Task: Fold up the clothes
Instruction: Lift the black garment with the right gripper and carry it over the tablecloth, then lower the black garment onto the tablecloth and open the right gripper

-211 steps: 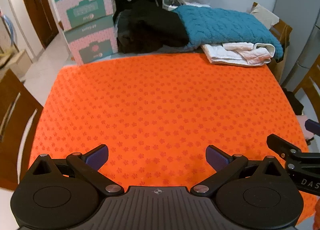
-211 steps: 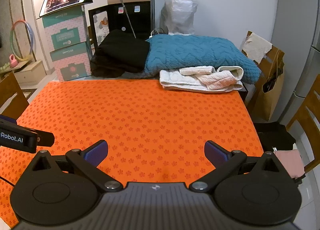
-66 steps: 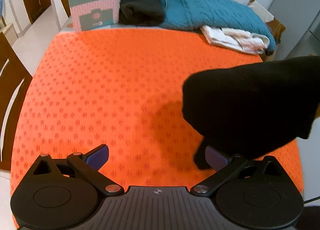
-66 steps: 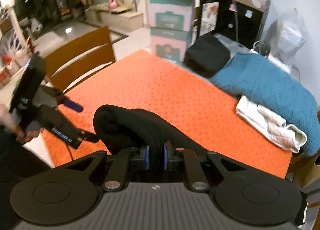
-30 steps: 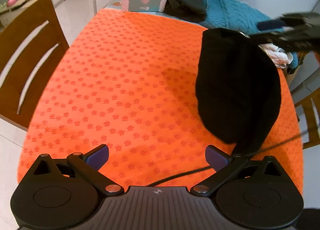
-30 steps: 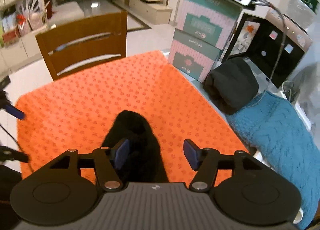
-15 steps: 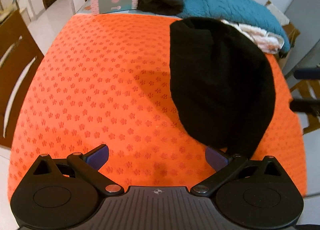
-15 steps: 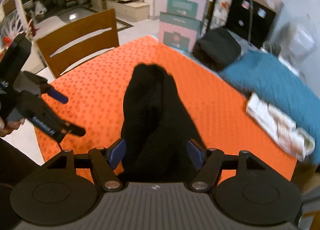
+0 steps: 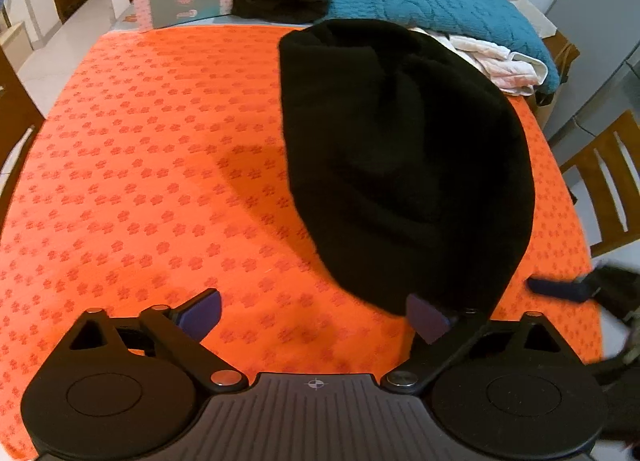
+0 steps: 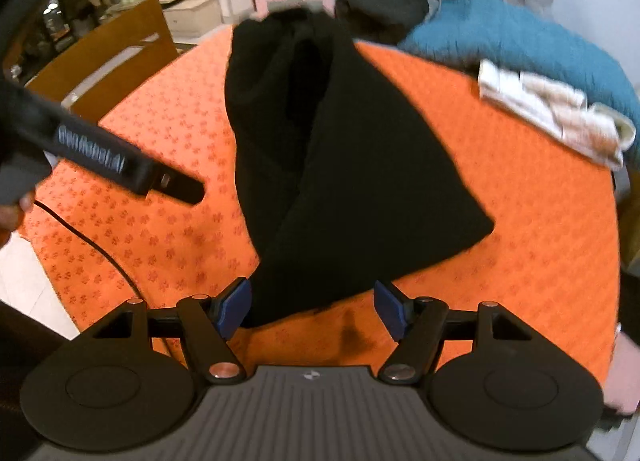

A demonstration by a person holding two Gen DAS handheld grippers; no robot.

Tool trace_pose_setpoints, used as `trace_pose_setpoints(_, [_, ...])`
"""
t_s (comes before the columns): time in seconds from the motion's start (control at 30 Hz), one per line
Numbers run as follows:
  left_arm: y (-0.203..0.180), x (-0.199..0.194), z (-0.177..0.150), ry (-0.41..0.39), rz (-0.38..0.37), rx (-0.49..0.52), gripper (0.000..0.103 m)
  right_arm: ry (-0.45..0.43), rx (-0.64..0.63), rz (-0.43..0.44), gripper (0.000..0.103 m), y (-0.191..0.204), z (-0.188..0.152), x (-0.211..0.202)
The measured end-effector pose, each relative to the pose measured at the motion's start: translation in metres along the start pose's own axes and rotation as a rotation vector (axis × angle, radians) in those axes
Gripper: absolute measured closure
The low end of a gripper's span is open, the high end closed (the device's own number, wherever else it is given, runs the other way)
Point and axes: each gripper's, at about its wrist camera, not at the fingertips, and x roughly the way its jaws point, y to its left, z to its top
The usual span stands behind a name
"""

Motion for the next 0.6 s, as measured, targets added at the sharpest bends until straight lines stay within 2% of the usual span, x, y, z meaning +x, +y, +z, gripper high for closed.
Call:
trace_pose_setpoints(0.13, [-0.005, 0.007, 0.008, 0.001, -0.03, 0.004, 0.017, 0.008, 0.053, 0.021, 0.029, 0.01, -0.001, 0.022])
trace_pose_setpoints(0.27, [-0.011, 0.01, 0.014, -0.004, -0.045, 0.022, 0.02, 0.004, 0.055, 0.003, 0.032, 0.01, 0.005, 0.031])
trace_pose_setpoints(0.3, [-0.011, 0.01, 0.015, -0.001, -0.047, 0.023, 0.022, 0.003, 0.053, -0.005, 0.044, 0.009, 0.007, 0.033])
trace_pose_setpoints(0.33, [-0.011, 0.011, 0.015, 0.002, -0.048, 0.023, 0.024, 0.002, 0.051, -0.014, 0.063, 0.008, 0.009, 0.035])
trace_pose_setpoints(0.37, [-0.011, 0.011, 0.016, 0.004, -0.05, 0.023, 0.025, 0.001, 0.05, -0.021, 0.072, 0.007, 0.01, 0.036])
trace_pose_setpoints(0.4, [-0.011, 0.012, 0.017, 0.006, -0.053, 0.023, 0.025, -0.003, 0.058, -0.024, 0.085, 0.002, 0.01, 0.033])
trace_pose_setpoints(0.6, [-0.009, 0.013, 0.022, 0.013, -0.077, 0.019, 0.03, -0.079, 0.045, -0.042, 0.089, -0.025, 0.027, -0.007])
